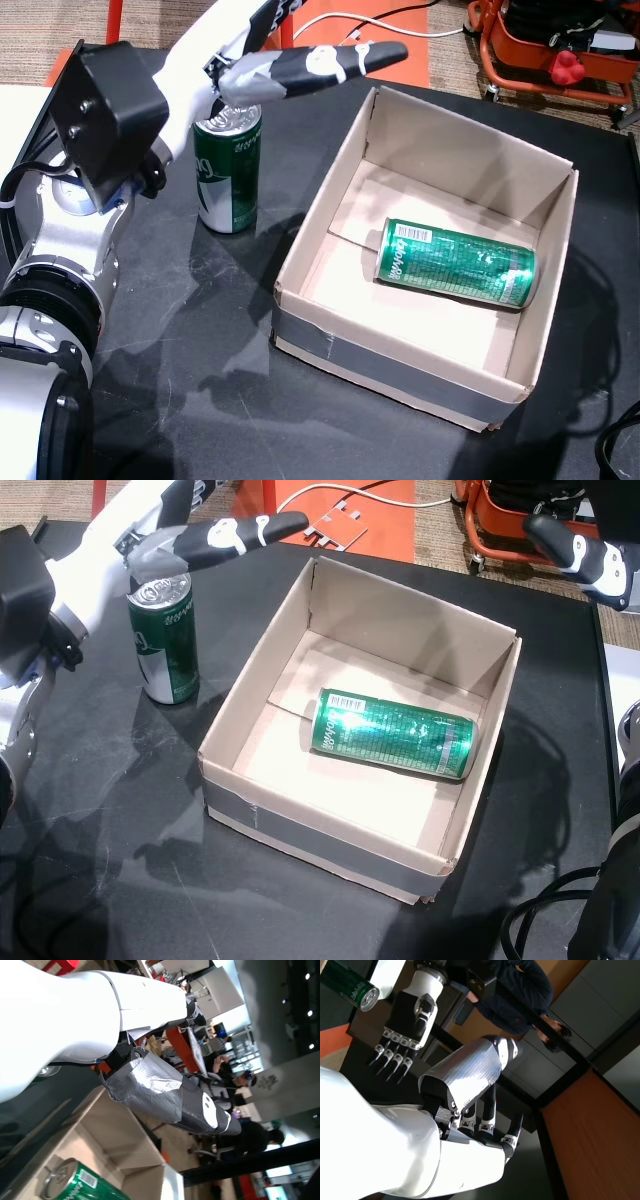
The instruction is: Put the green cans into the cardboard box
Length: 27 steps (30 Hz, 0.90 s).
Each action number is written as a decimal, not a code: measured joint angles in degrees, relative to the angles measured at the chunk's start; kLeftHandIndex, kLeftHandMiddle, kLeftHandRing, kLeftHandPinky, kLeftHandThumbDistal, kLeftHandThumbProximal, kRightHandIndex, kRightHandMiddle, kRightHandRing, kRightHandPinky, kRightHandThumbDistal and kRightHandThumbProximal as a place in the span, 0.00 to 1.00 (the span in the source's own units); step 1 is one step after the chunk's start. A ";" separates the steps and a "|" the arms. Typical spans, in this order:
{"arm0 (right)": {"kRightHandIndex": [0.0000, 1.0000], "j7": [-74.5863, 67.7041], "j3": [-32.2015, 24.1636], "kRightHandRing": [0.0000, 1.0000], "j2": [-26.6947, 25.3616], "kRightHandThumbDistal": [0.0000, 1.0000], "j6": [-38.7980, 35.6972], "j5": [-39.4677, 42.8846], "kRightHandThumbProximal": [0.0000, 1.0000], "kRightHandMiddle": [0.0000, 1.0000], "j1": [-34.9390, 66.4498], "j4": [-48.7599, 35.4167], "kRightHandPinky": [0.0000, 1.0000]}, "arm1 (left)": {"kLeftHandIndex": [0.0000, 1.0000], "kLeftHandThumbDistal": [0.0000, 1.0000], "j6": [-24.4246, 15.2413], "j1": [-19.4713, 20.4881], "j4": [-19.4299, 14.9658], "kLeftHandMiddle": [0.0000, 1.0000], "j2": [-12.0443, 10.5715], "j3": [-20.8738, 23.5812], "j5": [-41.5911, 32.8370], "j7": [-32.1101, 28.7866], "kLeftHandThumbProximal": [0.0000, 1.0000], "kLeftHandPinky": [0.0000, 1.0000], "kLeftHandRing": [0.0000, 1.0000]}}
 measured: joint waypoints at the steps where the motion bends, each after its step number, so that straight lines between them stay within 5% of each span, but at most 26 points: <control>1: 0.47 0.03 -0.46 0.45 0.00 0.78 0.00 0.21 0.77 0.38 -0.02 0.10 0.76 | 1.00 1.00 0.03 0.00 0.03 1.00 0.13 -0.74 0.74 0.54 0.53 1.00 1.00; 5: 0.46 0.05 -1.08 0.43 0.00 0.79 -0.54 0.93 0.78 0.36 -0.05 0.56 0.75 | 1.00 1.00 0.87 0.00 0.29 1.00 1.45 -3.90 4.32 1.25 0.42 0.99 1.00; 19: 0.42 -1.04 -0.59 0.42 0.01 0.88 -1.18 -1.33 0.73 0.35 -0.09 1.81 0.73 | 1.00 1.00 5.08 -0.26 0.80 1.00 8.73 -7.75 10.05 7.29 0.39 0.99 1.00; 27: 0.46 -2.49 -0.47 0.44 -0.35 0.88 0.96 -2.53 0.70 0.36 -0.30 3.54 0.75 | 1.00 1.00 7.86 -0.67 1.16 1.00 8.96 -6.37 9.70 8.07 0.51 0.98 1.00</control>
